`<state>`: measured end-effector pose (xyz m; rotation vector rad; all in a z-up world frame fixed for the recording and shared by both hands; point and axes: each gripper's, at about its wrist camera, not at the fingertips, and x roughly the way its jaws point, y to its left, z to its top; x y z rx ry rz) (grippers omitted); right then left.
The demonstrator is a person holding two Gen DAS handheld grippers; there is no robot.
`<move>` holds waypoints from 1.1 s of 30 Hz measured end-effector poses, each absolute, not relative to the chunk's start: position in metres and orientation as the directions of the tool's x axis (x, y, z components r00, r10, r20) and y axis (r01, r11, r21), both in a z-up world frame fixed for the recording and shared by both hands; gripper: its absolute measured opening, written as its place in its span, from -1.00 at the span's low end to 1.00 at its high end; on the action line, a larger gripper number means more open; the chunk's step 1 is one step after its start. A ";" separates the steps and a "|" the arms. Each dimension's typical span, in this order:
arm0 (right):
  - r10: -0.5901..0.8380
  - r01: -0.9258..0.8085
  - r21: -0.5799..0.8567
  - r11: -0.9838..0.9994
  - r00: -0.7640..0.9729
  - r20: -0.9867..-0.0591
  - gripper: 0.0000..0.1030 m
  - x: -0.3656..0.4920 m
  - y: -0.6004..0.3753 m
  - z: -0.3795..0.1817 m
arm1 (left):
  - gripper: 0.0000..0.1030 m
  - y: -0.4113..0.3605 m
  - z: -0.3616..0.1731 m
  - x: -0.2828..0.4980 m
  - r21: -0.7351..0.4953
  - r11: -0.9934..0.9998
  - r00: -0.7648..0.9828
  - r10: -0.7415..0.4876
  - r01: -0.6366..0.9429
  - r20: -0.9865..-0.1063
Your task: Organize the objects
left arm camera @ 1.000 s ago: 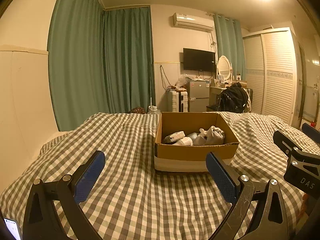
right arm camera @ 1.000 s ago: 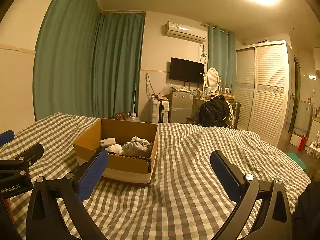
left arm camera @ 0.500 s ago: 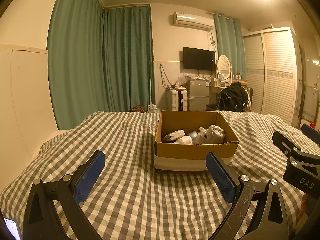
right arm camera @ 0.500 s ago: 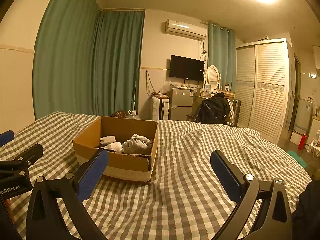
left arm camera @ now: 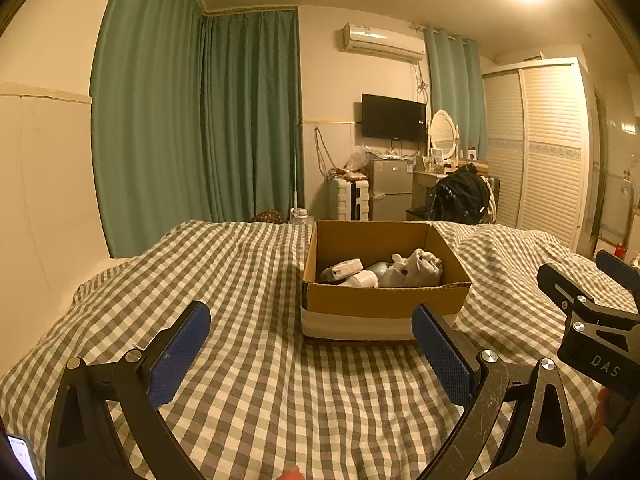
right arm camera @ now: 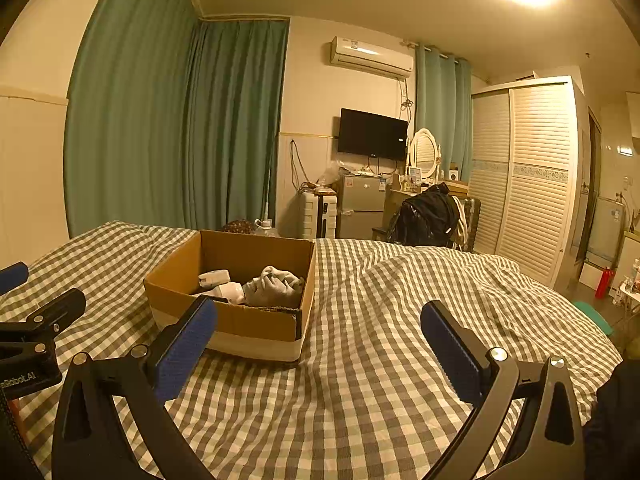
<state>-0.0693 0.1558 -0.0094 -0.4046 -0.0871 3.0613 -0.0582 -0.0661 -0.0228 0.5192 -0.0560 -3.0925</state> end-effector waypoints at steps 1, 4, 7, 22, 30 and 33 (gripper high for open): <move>0.059 -0.045 -0.063 -0.997 -0.964 -0.258 0.99 -0.069 0.156 -0.009 | 1.00 -0.066 -0.023 -0.058 0.037 -0.999 -0.945 -0.012 0.000 -0.325; 0.060 -0.045 -0.063 -0.997 -0.964 -0.258 0.99 -0.069 0.156 -0.009 | 1.00 -0.066 -0.023 -0.058 0.040 -0.999 -0.945 -0.014 0.001 -0.326; 0.060 -0.045 -0.063 -0.997 -0.964 -0.258 0.99 -0.070 0.156 -0.009 | 1.00 -0.065 -0.024 -0.057 0.041 -0.999 -0.945 -0.016 0.003 -0.326; 0.058 -0.042 -0.066 -0.997 -0.964 -0.258 0.99 -0.069 0.156 -0.011 | 1.00 -0.068 -0.024 -0.058 0.040 -0.999 -0.943 -0.019 0.006 -0.333; 0.058 -0.042 -0.068 -0.997 -0.965 -0.258 0.99 -0.068 0.157 -0.011 | 1.00 -0.069 -0.025 -0.059 0.039 -0.999 -0.943 -0.017 0.005 -0.333; 0.058 -0.041 -0.068 -0.997 -0.964 -0.259 0.99 -0.068 0.158 -0.011 | 1.00 -0.069 -0.025 -0.059 0.041 -0.999 -0.942 -0.018 0.005 -0.334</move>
